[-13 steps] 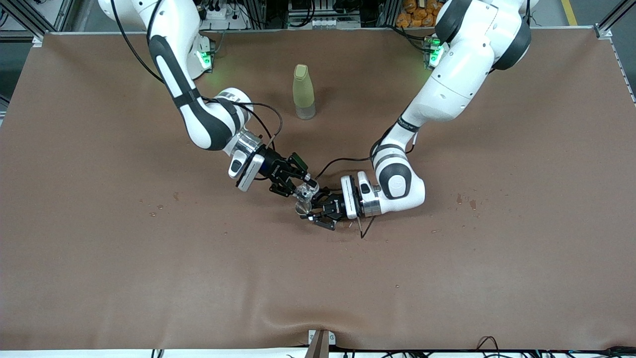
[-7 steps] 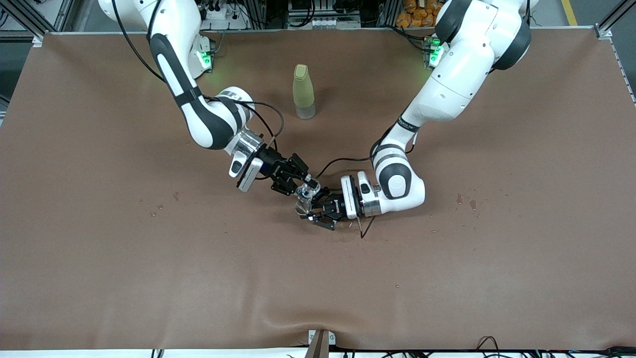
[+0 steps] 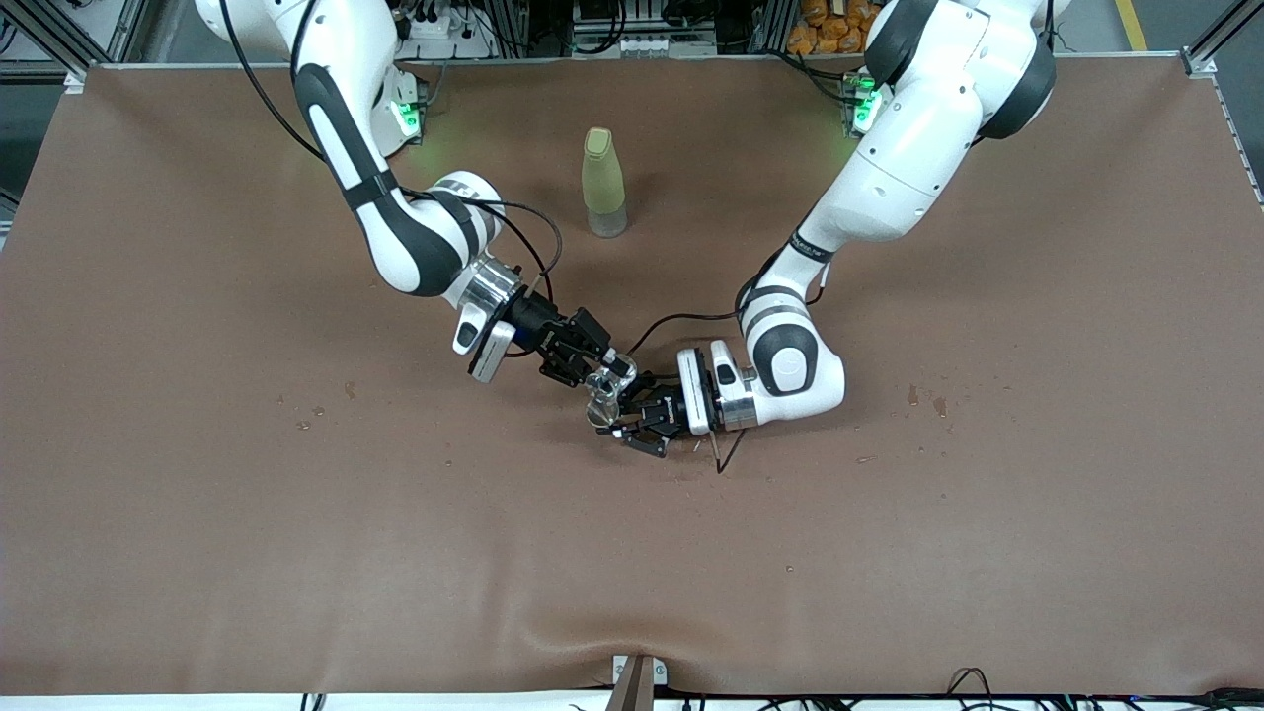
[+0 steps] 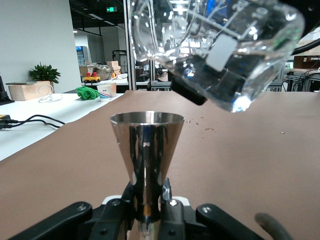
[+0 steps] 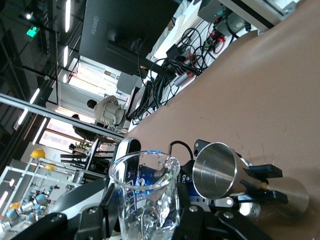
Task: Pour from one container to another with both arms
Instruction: 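Pour water from the beaker into the jigger held by the left gripper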
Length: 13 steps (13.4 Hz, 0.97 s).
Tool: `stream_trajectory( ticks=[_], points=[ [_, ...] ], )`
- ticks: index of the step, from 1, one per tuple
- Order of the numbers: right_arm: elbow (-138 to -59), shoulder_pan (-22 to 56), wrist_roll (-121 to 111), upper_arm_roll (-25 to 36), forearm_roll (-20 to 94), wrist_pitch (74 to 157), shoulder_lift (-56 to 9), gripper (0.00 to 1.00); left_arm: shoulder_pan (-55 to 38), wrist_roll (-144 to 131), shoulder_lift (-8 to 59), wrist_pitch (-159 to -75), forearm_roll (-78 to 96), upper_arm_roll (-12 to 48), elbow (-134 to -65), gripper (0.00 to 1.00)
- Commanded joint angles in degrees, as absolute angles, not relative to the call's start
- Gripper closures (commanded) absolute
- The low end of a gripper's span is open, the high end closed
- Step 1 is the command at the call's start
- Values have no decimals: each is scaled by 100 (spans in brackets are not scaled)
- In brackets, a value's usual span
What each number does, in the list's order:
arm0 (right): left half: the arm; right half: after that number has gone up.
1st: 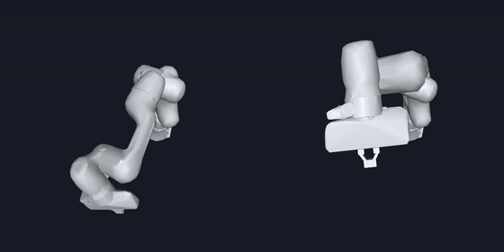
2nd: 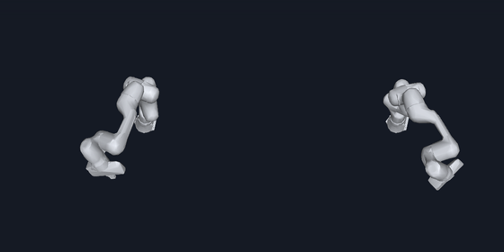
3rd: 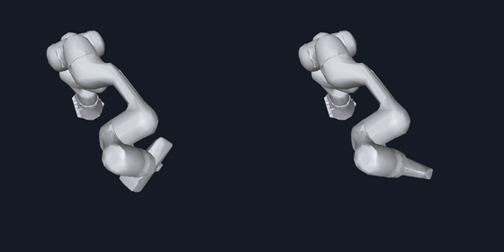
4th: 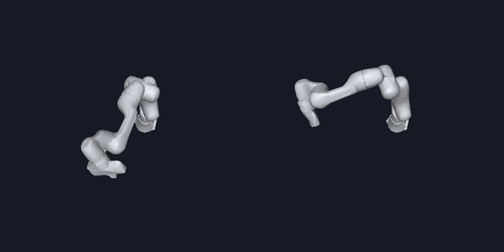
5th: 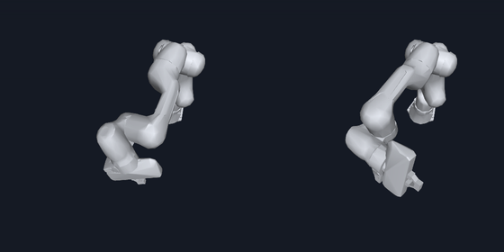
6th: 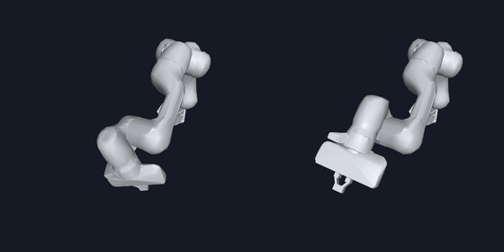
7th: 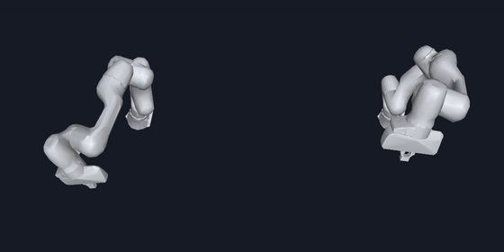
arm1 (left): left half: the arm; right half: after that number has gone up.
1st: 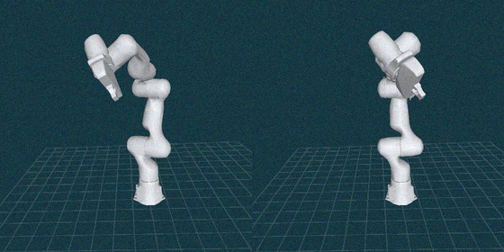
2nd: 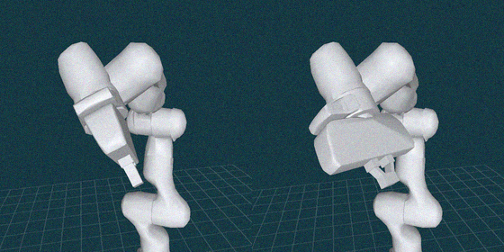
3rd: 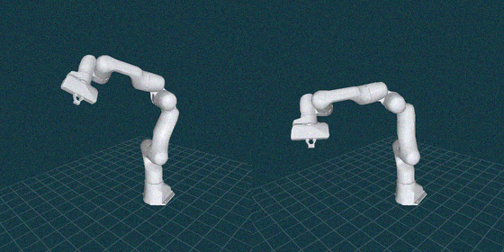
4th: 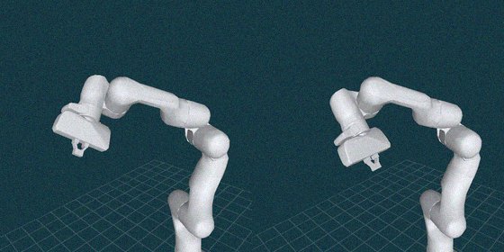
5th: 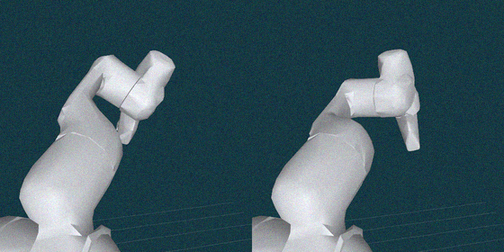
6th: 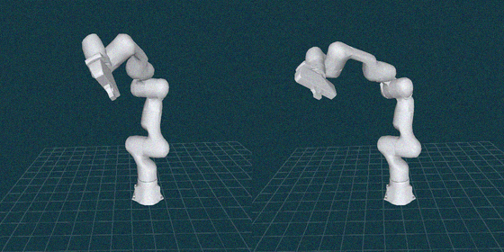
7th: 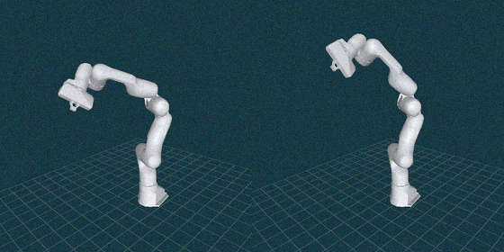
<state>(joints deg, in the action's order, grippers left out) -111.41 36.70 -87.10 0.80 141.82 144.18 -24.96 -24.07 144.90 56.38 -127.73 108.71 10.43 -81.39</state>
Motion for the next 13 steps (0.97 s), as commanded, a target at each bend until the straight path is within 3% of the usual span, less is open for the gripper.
stream_trajectory(
  ticks=[1,13],
  points=[
    [-11162,3683,-8359,88,14335,14449,-2399,95,-2470,14590,5678,-12832,11092,1011,-8033,100],
    [-11162,3718,-7392,88,14335,14449,-2452,95,-2470,14599,5669,-12832,11109,1011,-8033,100]
  ],
)
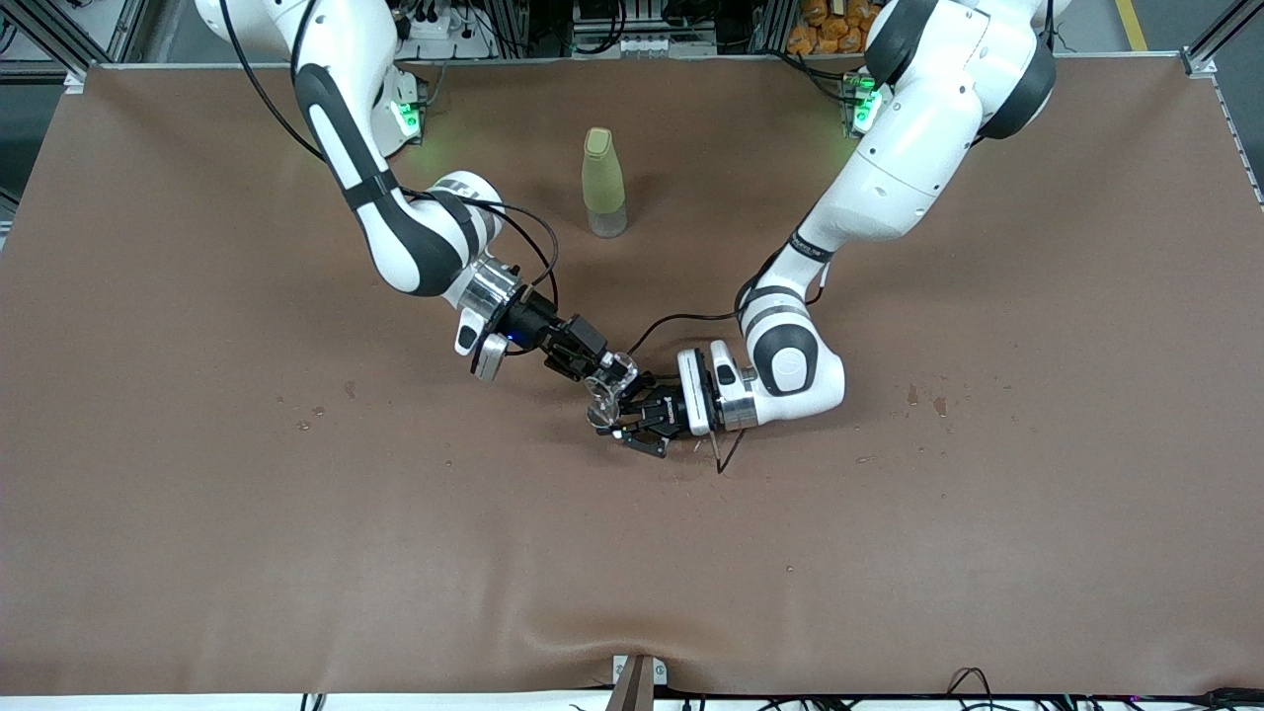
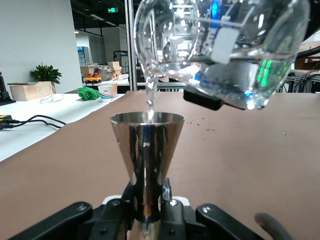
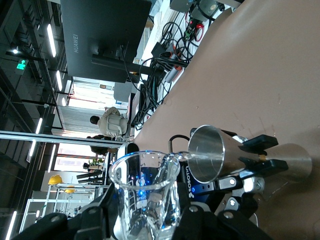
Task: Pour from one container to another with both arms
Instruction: 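Pour water from the beaker into the jigger held by the left gripper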
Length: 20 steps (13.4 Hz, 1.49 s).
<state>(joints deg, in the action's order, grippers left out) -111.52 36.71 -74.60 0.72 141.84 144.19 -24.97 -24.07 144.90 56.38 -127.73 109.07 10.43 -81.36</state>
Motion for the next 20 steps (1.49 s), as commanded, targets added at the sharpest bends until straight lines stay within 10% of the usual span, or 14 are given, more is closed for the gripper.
stream_trajectory(
  ticks=[1,20],
  points=[
    [-11162,3709,-7374,88,14335,14449,-2452,95,-2478,14599,5669,-12832,11109,1011,-8033,100],
    [-10969,3586,-5372,105,14326,14414,-2452,100,-2496,14581,5669,-12832,11311,1011,-8033,100]
  ],
)
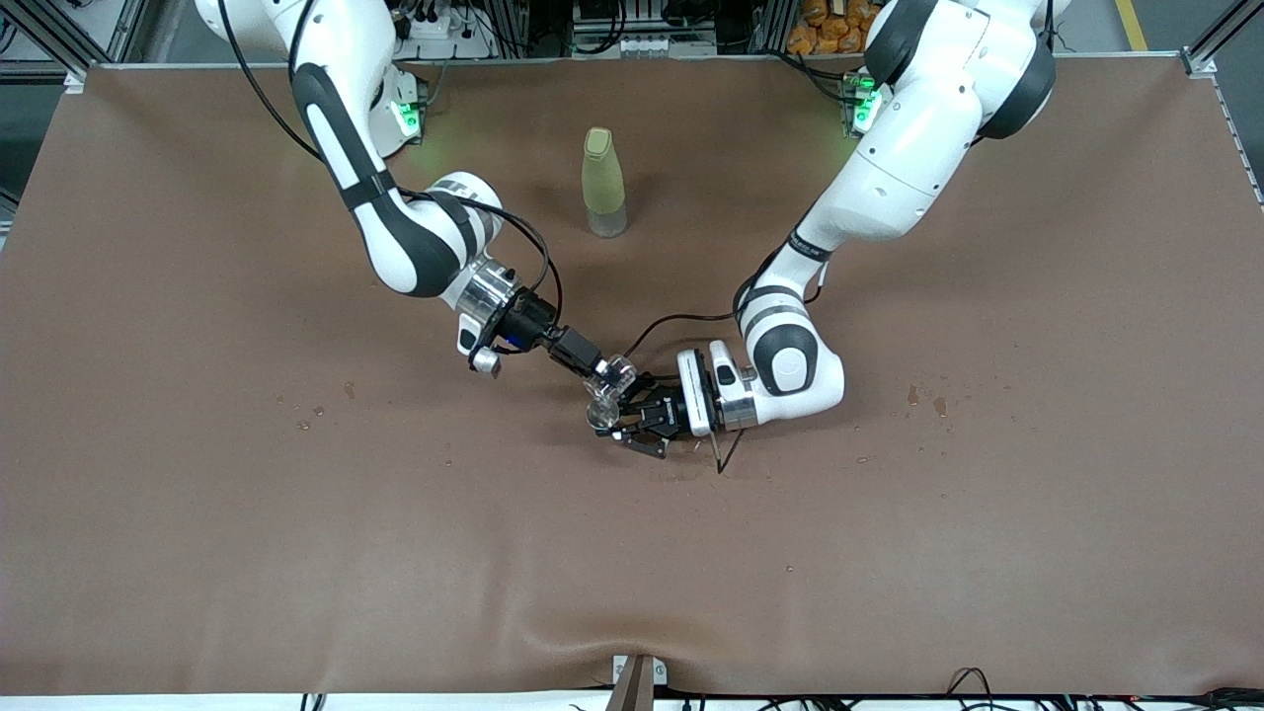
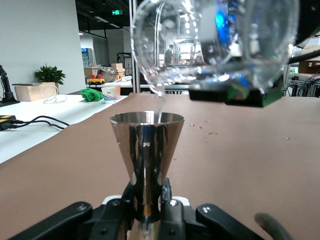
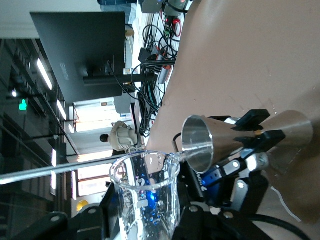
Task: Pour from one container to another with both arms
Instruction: 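Pour water from the beaker into the jigger held by the left gripper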
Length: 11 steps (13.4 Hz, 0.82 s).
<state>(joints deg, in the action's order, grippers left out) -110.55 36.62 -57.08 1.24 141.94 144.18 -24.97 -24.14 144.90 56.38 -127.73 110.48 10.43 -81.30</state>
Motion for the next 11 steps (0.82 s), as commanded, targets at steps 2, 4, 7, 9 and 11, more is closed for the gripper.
stream_trajectory(
  ticks=[2,4,7,9,11],
  points=[
    [-10925,3577,-5309,105,14326,14414,-2461,100,-2522,14581,5669,-12832,11355,1011,-8033,100],
    [-10925,3533,-4942,105,14326,14266,-2470,100,-2514,14581,5669,-12832,11408,1011,-8033,100],
    [-10934,3603,-4720,105,14335,14229,-2470,100,-2514,14581,5678,-12832,11417,1011,-8033,100],
    [-10960,3612,-4519,97,14335,14229,-2461,100,-2522,14581,5678,-12832,11443,1011,-8033,100],
    [-10934,3612,-4098,97,14335,14212,-2461,100,-2514,14572,5678,-12832,11487,1011,-8042,100]
  ],
)
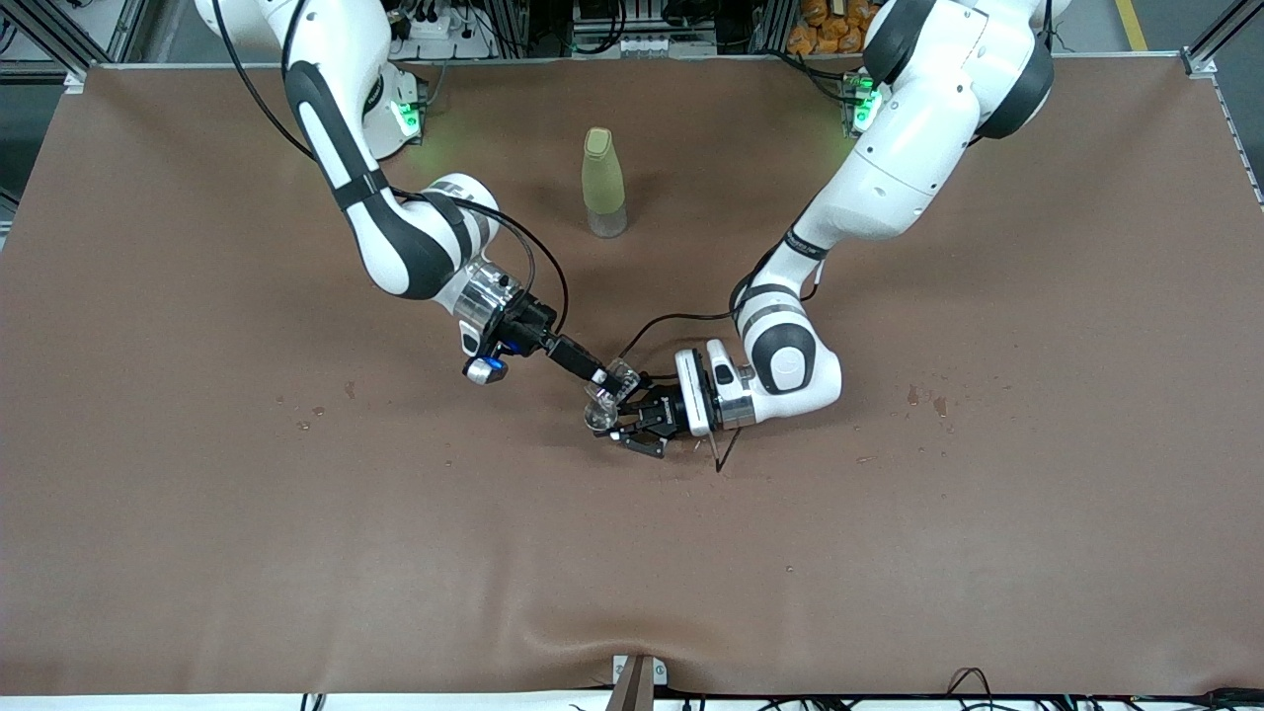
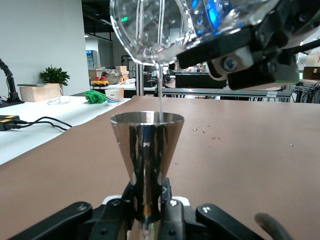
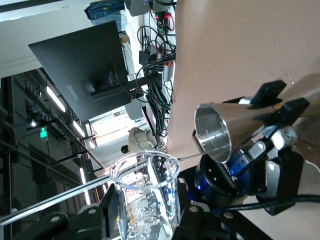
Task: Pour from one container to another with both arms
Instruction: 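Pour water from the beaker into the jigger held by the left gripper, then tilt the beaker upright and move both grippers apart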
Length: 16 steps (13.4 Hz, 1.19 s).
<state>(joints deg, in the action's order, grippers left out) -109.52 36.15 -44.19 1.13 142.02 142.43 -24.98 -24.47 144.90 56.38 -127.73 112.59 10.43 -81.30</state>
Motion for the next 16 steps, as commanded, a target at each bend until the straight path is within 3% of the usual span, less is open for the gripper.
stream_trajectory(
  ticks=[1,10,16],
  points=[
    [-10925,3604,-3861,97,14335,14134,-2452,100,-2522,14572,5678,-12832,11487,1011,-8033,100],
    [-10942,3403,-4206,149,14055,13799,-2452,100,-2417,14607,5441,-12841,11408,1011,-8340,100],
    [-10934,1778,-5928,141,10570,13273,-2461,100,-1987,14598,4730,-12806,11347,1011,-9095,100]
  ],
)
